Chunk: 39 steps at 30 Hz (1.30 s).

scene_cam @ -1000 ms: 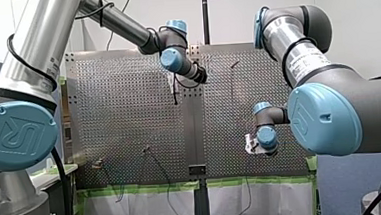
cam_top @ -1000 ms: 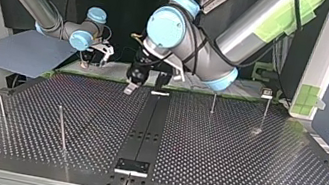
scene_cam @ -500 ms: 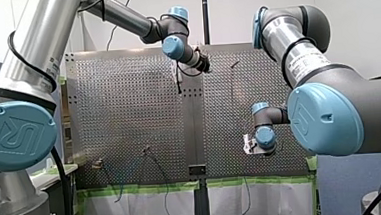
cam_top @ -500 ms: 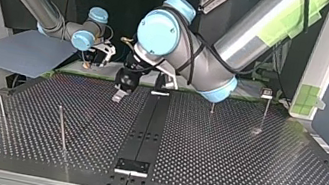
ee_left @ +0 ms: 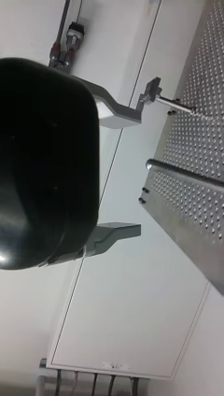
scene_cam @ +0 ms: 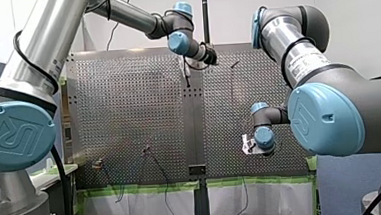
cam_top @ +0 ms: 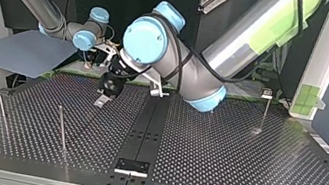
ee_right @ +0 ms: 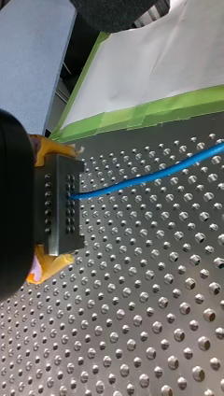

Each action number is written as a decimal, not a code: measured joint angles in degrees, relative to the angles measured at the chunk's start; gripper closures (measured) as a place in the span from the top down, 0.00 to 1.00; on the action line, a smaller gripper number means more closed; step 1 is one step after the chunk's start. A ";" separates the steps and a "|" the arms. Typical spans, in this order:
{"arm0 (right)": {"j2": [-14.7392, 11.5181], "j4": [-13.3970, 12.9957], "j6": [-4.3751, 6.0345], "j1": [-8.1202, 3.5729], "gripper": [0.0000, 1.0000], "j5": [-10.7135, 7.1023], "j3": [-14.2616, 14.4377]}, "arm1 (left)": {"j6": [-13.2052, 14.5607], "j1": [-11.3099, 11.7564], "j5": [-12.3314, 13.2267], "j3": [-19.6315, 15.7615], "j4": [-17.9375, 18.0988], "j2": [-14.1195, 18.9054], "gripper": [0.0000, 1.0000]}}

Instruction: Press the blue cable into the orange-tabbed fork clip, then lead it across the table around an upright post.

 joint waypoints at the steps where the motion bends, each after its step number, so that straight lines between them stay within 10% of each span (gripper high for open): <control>1: 0.00 0.00 0.00 0.01 0.02 0.00 0.00 | 0.01 -0.13 -0.05 0.59 -0.12 -0.58 1.00; 39: 0.00 0.12 -0.43 0.48 0.02 0.05 -0.01 | 1.08 -0.64 -6.75 14.62 -5.03 -2.22 1.00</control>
